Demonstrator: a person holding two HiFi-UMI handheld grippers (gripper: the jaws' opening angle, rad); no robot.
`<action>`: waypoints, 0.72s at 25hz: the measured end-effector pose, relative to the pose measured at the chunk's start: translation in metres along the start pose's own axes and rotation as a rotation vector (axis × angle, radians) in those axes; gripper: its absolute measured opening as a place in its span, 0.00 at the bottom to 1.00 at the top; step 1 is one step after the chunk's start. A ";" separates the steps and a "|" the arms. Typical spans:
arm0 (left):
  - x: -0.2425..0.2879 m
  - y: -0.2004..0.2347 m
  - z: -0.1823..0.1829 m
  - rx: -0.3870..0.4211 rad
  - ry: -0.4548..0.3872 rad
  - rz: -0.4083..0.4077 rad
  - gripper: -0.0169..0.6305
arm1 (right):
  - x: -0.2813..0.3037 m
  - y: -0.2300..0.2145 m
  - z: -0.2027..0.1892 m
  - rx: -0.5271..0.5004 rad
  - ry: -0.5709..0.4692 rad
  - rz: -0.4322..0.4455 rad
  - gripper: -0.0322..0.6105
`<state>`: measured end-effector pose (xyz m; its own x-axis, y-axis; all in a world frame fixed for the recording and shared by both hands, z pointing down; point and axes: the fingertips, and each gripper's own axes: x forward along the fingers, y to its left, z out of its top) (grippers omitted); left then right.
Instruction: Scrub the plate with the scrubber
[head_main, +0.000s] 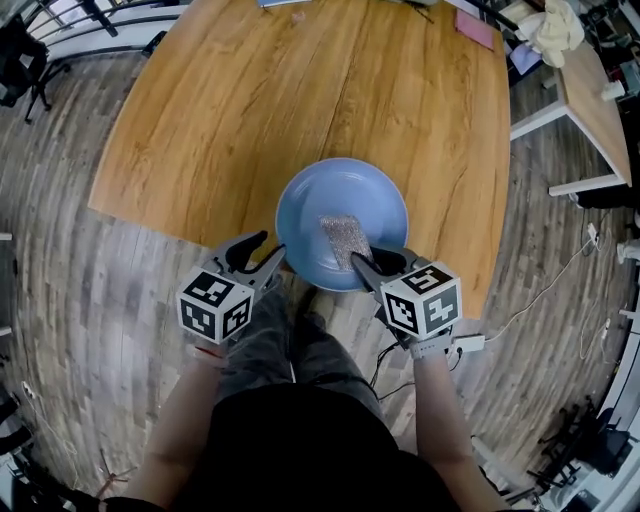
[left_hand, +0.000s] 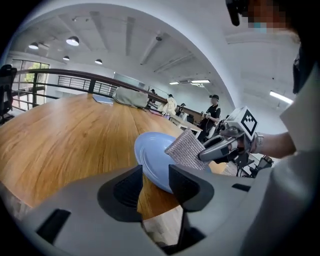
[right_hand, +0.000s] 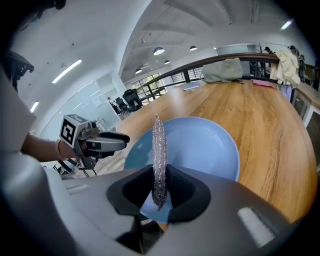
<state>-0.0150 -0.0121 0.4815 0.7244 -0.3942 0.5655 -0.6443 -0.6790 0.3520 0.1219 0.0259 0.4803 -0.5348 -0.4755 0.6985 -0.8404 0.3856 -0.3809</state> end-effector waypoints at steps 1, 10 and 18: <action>0.002 0.003 0.000 -0.003 0.013 -0.009 0.24 | 0.003 -0.001 0.001 -0.001 0.020 -0.005 0.18; 0.019 -0.004 -0.010 -0.016 0.133 -0.106 0.24 | 0.021 -0.008 0.005 -0.109 0.246 -0.040 0.18; 0.026 0.000 -0.021 -0.044 0.216 -0.083 0.22 | 0.038 -0.007 0.002 -0.265 0.459 -0.037 0.19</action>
<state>-0.0009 -0.0095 0.5119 0.7092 -0.1928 0.6781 -0.5977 -0.6744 0.4334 0.1071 0.0033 0.5083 -0.3612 -0.1204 0.9247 -0.7751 0.5901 -0.2259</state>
